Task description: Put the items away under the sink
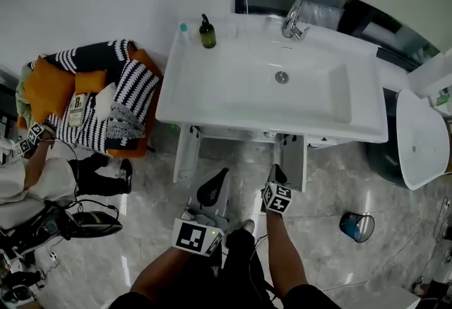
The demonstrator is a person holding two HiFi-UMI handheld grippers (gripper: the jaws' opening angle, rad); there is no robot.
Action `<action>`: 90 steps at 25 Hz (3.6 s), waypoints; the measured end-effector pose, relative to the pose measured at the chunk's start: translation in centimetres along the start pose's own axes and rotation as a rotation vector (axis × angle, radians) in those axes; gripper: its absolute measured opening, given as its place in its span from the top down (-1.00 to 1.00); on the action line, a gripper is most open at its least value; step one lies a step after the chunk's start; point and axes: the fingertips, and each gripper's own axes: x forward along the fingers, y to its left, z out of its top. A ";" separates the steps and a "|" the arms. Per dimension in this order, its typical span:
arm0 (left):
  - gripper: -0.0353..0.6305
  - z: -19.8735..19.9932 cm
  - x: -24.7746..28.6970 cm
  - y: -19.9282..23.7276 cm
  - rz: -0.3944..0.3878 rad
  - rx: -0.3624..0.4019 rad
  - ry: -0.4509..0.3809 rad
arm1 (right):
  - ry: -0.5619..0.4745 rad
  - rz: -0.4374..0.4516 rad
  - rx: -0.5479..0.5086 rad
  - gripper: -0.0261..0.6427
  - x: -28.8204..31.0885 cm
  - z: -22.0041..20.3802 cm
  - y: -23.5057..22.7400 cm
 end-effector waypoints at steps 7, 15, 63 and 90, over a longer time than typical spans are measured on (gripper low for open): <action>0.87 3.0 -2.2 -0.5 0.053 0.014 0.043 | -0.011 0.051 0.000 0.88 -6.4 4.9 3.0; 0.87 6.5 -5.2 -0.8 0.067 0.013 0.034 | -0.111 0.165 -0.086 0.88 -14.4 12.0 8.6; 0.87 8.7 -12.0 -0.2 0.236 0.034 -0.007 | -0.462 0.523 -0.252 0.88 -32.2 21.5 20.3; 0.87 11.7 -1.4 13.7 0.158 -0.009 -0.074 | -0.501 0.458 -0.279 0.88 -15.7 31.0 27.3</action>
